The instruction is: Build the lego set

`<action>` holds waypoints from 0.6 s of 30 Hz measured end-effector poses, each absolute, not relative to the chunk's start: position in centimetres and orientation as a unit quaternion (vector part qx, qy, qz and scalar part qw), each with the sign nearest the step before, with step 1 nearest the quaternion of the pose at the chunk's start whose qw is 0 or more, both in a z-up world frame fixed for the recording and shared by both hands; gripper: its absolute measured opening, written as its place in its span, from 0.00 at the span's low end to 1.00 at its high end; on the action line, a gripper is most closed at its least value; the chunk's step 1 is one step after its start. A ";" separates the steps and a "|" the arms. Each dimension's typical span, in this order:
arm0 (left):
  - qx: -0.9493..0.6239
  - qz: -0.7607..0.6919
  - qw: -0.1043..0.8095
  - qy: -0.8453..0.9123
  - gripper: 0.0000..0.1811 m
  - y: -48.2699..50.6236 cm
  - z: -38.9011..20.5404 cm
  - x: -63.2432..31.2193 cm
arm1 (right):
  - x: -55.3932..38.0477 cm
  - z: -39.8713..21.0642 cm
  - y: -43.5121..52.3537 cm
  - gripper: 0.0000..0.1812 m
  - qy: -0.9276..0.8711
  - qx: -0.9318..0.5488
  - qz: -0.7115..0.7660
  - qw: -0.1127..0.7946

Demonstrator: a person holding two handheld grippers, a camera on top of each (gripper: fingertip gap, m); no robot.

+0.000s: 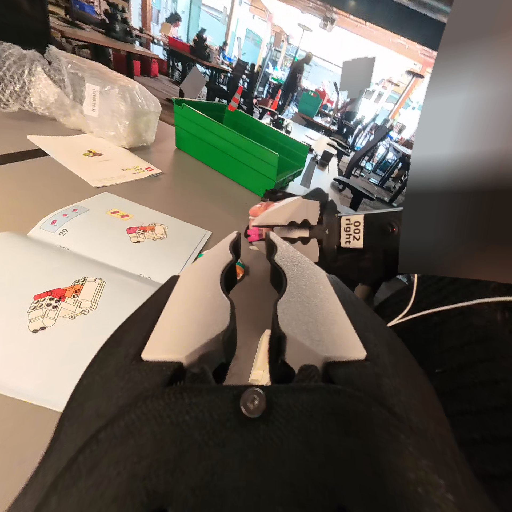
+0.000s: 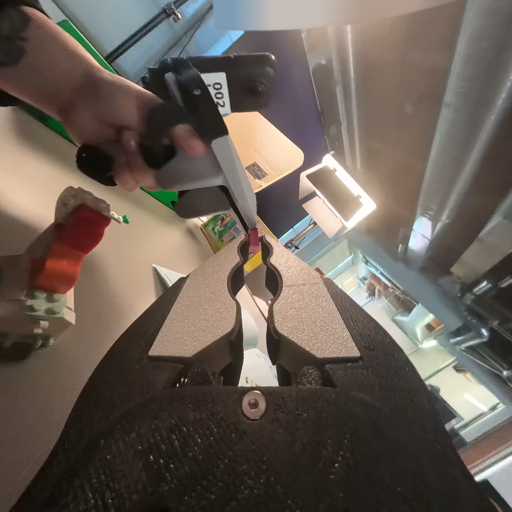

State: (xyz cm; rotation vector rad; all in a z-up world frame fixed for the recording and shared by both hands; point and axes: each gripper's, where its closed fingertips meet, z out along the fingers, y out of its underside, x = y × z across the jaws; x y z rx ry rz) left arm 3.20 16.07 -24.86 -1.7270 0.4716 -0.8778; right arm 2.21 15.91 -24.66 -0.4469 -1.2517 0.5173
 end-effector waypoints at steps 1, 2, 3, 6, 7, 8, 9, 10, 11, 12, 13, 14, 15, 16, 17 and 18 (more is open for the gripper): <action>-0.728 -0.368 0.542 0.201 0.08 16.1 -24.9 3.2 | 2.2 -24.7 16.0 0.03 -0.575 -0.205 0.238 0.756; -0.730 -0.365 0.541 0.203 0.07 16.0 -25.0 3.2 | 2.2 -24.7 16.0 0.03 -0.575 -0.204 0.241 0.755; -0.729 -0.364 0.541 0.207 0.06 16.0 -25.1 3.3 | 2.2 -24.6 15.9 0.03 -0.575 -0.203 0.242 0.754; -0.727 -0.366 0.539 0.215 0.05 15.8 -25.1 3.4 | 1.9 -24.8 15.6 0.03 -0.577 -0.198 0.240 0.755; -0.728 -0.369 0.536 0.216 0.05 15.8 -25.1 3.4 | 1.9 -24.8 15.5 0.03 -0.578 -0.197 0.241 0.754; -0.728 -0.373 0.533 0.216 0.05 15.7 -25.1 3.5 | 1.8 -24.8 15.4 0.03 -0.578 -0.196 0.242 0.754; -0.729 -0.377 0.529 0.216 0.05 15.7 -25.1 3.4 | 1.7 -24.8 15.4 0.03 -0.579 -0.194 0.241 0.754; -0.730 -0.379 0.527 0.215 0.05 15.6 -25.1 3.4 | 1.7 -24.8 15.3 0.03 -0.579 -0.193 0.240 0.755; -0.731 -0.377 0.527 0.213 0.06 15.7 -25.2 3.3 | 1.7 -24.7 15.2 0.03 -0.579 -0.192 0.240 0.755; -0.734 -0.374 0.526 0.212 0.07 15.8 -25.3 3.3 | 1.7 -24.7 15.2 0.03 -0.580 -0.191 0.240 0.755; -0.734 -0.373 0.525 0.214 0.08 15.7 -25.3 3.3 | 1.6 -24.7 15.2 0.04 -0.580 -0.190 0.239 0.755; -0.735 -0.374 0.523 0.216 0.08 15.7 -25.3 3.3 | 1.6 -24.8 15.1 0.03 -0.580 -0.189 0.239 0.755; -0.736 -0.375 0.519 0.218 0.07 15.6 -25.4 3.4 | 1.5 -24.8 15.1 0.04 -0.581 -0.188 0.238 0.755; -0.738 -0.377 0.515 0.219 0.07 15.6 -25.4 3.4 | 1.5 -24.8 15.0 0.04 -0.581 -0.188 0.236 0.756; -0.740 -0.380 0.510 0.219 0.07 15.6 -25.4 3.4 | 1.5 -24.8 15.1 0.04 -0.581 -0.187 0.236 0.756; -0.741 -0.383 0.506 0.221 0.07 15.6 -25.4 3.5 | 1.5 -24.8 15.0 0.03 -0.581 -0.187 0.236 0.756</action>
